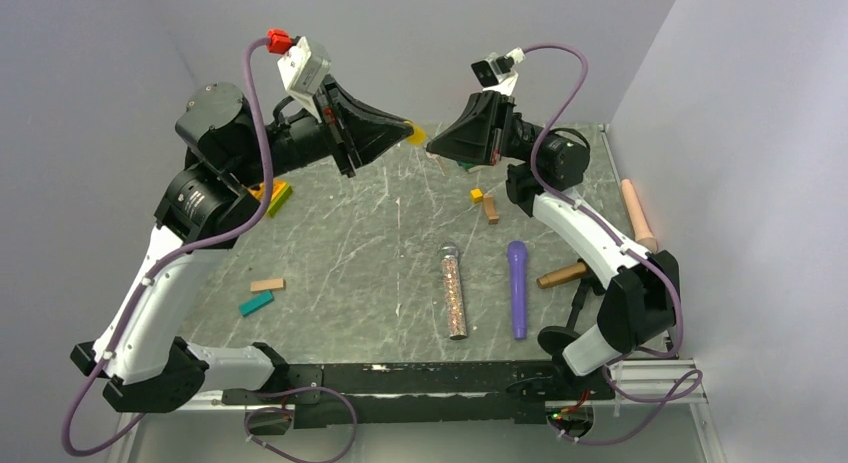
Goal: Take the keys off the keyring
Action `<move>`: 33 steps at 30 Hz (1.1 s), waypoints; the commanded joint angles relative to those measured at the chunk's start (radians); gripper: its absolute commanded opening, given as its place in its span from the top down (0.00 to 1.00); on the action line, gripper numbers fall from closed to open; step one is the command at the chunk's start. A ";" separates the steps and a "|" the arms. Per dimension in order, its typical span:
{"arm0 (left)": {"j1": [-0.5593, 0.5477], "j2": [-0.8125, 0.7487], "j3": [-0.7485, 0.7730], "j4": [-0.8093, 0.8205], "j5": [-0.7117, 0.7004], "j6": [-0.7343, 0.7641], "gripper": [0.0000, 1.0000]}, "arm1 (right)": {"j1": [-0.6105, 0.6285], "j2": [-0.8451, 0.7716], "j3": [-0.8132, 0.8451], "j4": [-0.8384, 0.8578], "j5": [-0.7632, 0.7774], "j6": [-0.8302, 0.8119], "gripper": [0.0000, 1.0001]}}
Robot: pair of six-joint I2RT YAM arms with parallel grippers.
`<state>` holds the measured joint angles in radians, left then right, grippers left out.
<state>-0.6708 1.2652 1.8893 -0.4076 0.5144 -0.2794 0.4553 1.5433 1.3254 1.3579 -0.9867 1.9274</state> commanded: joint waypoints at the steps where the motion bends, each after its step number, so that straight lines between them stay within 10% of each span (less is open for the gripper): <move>1: 0.005 -0.075 -0.037 0.023 -0.034 -0.013 0.83 | 0.003 -0.043 0.028 -0.108 -0.046 -0.100 1.00; 5: 0.005 -0.152 -0.089 -0.041 -0.110 0.008 0.66 | 0.004 -0.095 0.042 -0.411 -0.129 -0.303 1.00; 13: 0.008 -0.417 -0.362 -0.139 -0.386 -0.010 0.37 | 0.014 -0.184 0.264 -1.831 -0.033 -1.290 1.00; 17: 0.012 -0.385 -0.344 -0.280 -0.375 -0.028 0.33 | 0.029 -0.178 0.323 -2.193 0.107 -1.537 1.00; 21: 0.048 -0.246 -0.268 -0.419 -0.204 -0.038 0.29 | 0.033 -0.194 0.318 -2.368 0.252 -1.670 1.00; 24: 0.084 -0.161 -0.228 -0.436 -0.059 -0.069 0.05 | 0.033 -0.217 0.266 -2.360 0.243 -1.667 1.00; 33: 0.212 -0.047 -0.230 -0.253 0.301 -0.184 0.19 | 0.034 -0.300 0.169 -2.236 -0.035 -1.687 1.00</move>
<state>-0.5129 1.2297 1.6421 -0.7929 0.5571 -0.3767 0.4862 1.3010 1.4773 -0.9363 -0.8822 0.2764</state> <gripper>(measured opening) 0.884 0.019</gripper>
